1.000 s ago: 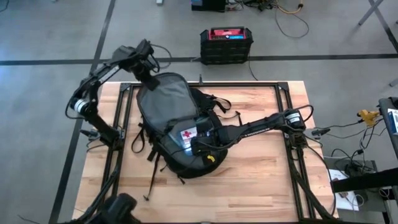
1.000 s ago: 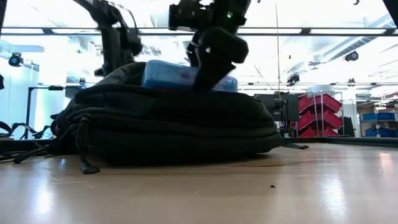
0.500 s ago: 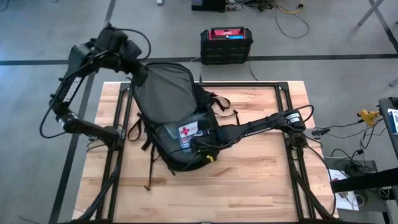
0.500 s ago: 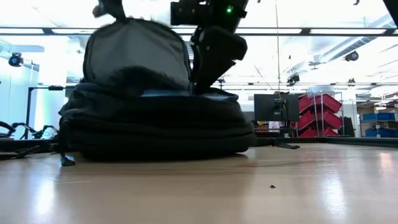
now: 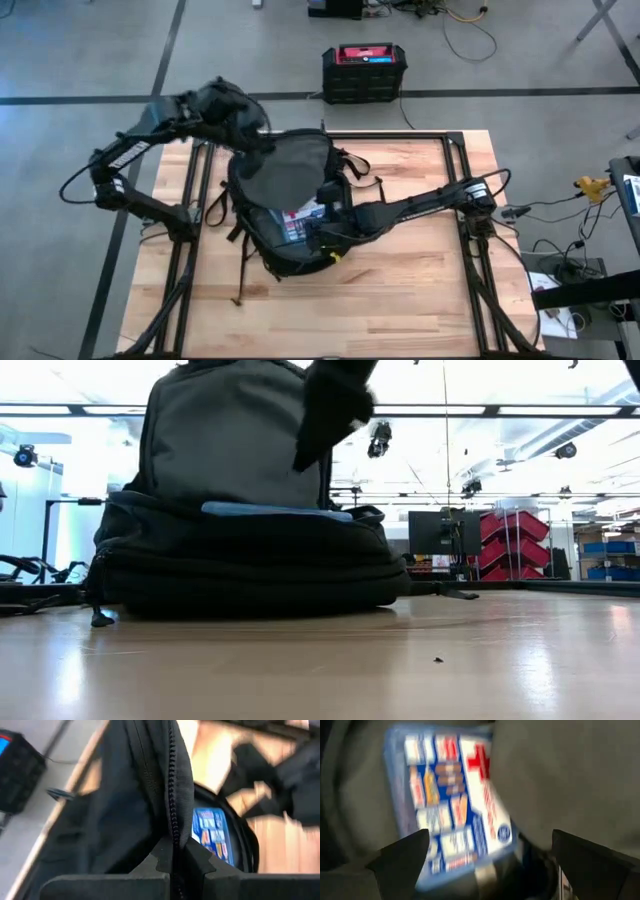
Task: Unpack backpack
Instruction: Put the medicine organizer into the back pack
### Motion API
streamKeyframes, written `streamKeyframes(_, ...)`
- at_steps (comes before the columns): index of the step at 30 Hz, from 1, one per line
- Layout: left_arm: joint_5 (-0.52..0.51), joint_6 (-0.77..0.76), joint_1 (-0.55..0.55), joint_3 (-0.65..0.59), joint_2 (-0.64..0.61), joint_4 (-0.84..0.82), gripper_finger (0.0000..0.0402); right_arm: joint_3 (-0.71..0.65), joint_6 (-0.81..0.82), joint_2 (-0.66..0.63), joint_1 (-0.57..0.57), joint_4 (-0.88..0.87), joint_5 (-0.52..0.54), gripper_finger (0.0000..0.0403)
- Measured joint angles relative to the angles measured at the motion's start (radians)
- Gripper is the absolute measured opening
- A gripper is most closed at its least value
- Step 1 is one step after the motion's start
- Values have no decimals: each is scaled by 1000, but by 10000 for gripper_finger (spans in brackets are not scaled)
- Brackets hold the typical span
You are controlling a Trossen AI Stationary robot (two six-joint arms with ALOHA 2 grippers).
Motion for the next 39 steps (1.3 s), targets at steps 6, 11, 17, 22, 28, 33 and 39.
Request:
streamKeyframes(6, 2, -29, -82, -148, -4, 41, 0, -20, 222, -78, 4, -240, 114, 400)
streamKeyframes(11, 117, -44, -182, -266, -25, 138, 5, -73, 260, -169, -16, -257, 115, 400)
streamKeyframes(17, 243, -46, -327, -384, -22, 338, 7, -189, 253, -274, -75, -185, 46, 400)
streamKeyframes(22, 240, -58, -394, -472, -22, 413, 23, -327, 160, -344, -130, 12, -150, 400)
streamKeyframes(28, 240, -88, -424, -572, -22, 486, 70, -498, 38, -368, -241, 283, -420, 397)
streamKeyframes(33, 264, -132, -451, -614, -21, 505, 128, -596, -4, -353, -304, 391, -507, 377)
streamKeyframes(39, 372, -197, -458, -631, -20, 576, 204, -693, -36, -353, -329, 593, -622, 353)
